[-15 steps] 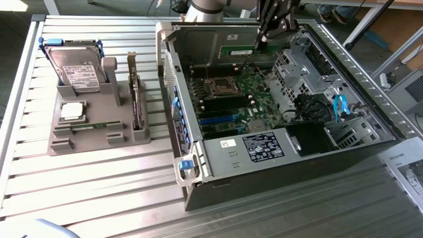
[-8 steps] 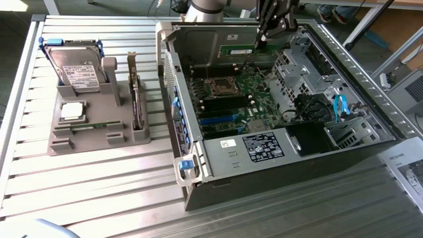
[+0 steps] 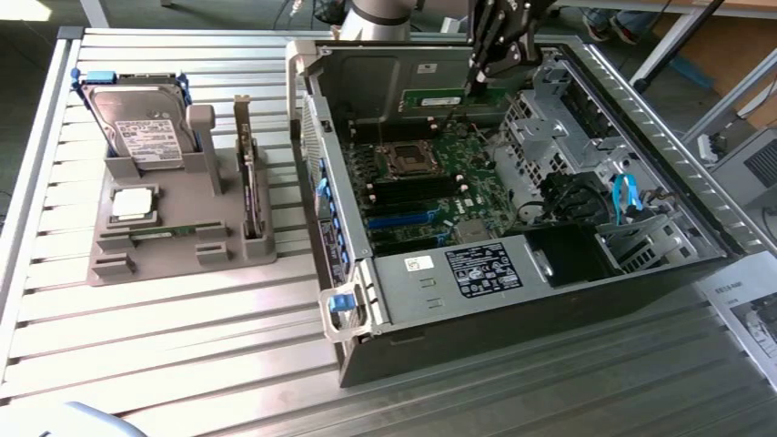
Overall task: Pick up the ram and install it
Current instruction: 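Pick up the ram and move it above insertion slot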
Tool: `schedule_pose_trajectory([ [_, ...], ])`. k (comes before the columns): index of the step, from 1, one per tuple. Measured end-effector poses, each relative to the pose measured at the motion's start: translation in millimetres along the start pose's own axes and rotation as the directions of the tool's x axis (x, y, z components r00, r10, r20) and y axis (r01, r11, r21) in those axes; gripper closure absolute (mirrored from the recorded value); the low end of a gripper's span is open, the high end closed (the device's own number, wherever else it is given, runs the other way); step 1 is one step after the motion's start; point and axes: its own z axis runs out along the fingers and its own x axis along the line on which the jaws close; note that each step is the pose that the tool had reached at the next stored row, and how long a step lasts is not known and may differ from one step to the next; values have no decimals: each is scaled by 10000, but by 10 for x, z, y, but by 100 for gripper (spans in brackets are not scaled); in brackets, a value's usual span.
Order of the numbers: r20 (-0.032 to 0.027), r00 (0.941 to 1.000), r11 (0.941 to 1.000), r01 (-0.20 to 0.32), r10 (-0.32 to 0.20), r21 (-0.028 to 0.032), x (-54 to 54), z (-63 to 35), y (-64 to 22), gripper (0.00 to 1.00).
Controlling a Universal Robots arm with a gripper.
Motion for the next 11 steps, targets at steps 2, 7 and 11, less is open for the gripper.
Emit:
schedule_pose_trajectory([
  [2,1,10000,10000,0,0,0,0,19,0,88],
  [7,0,10000,10000,0,0,1,1,67,-1,88],
  [11,0,10000,10000,0,0,0,2,109,-2,88],
])
